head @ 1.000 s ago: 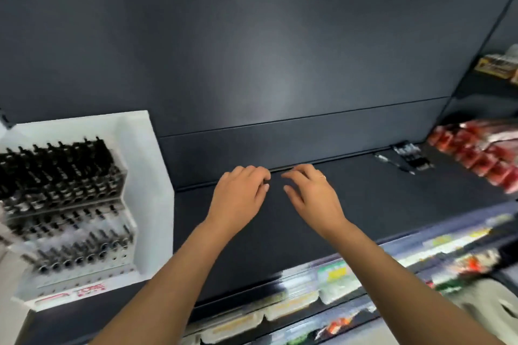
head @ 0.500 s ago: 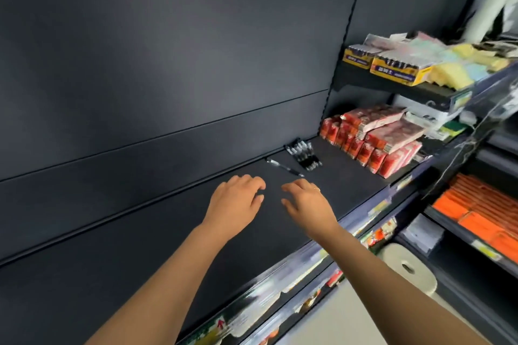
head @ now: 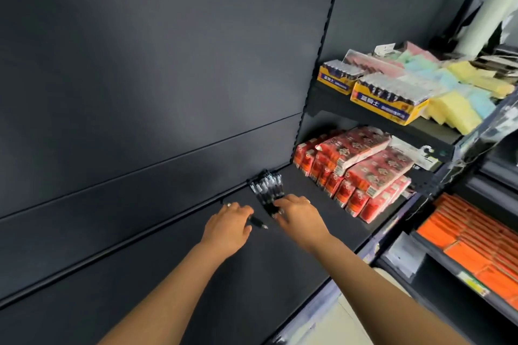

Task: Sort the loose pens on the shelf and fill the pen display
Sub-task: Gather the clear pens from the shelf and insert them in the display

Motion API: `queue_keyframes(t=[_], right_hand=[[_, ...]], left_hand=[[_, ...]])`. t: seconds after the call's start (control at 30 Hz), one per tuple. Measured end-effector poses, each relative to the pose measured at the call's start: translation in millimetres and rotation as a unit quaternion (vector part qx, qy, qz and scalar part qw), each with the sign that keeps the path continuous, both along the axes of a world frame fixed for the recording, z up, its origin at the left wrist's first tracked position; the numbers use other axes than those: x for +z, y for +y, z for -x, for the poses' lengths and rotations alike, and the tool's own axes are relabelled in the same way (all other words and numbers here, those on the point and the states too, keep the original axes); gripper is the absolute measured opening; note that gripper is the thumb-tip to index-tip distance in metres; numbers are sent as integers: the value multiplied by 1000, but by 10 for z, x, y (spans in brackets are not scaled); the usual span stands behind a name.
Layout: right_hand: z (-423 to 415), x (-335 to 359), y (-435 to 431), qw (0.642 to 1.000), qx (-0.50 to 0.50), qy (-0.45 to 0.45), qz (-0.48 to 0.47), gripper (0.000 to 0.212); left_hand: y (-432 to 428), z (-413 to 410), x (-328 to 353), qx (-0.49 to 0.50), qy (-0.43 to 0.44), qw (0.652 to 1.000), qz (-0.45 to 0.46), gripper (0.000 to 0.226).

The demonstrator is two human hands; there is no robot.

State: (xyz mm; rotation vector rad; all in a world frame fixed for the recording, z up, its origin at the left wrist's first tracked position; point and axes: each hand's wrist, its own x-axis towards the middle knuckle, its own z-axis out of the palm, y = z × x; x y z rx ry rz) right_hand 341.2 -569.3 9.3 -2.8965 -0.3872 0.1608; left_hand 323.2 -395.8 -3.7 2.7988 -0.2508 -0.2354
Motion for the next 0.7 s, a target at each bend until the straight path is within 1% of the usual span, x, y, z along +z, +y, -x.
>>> queue_keyframes(t=[0.1, 0.17, 0.3, 0.4, 0.47, 0.57, 0.7], right_hand=[[-324, -66, -58, 1000, 25, 5, 2, 38], [-533, -120, -87, 998, 57, 8, 10, 38], [-877, -226, -92, 992, 122, 36, 16, 38], [-1058, -322, -93, 986, 155, 51, 36, 38], [-1106, -385, -74, 982, 173, 44, 56, 39], [-1134, -478, -18, 977, 194, 11, 90, 40], [-1117, -506, 154, 967, 226, -3, 119, 39]], left_hand=[[-132, -223, -140, 35, 20, 999, -10, 44], [-243, -333, -235, 77, 42, 996, -13, 45], [-446, -469, -357, 149, 86, 984, -37, 44], [-570, -521, -376, 195, 99, 975, -39, 42], [-579, -502, -391, 223, 101, 969, -36, 40], [-501, -421, -410, 272, 104, 956, -29, 36], [-391, -362, -393, 331, 109, 937, 12, 31]])
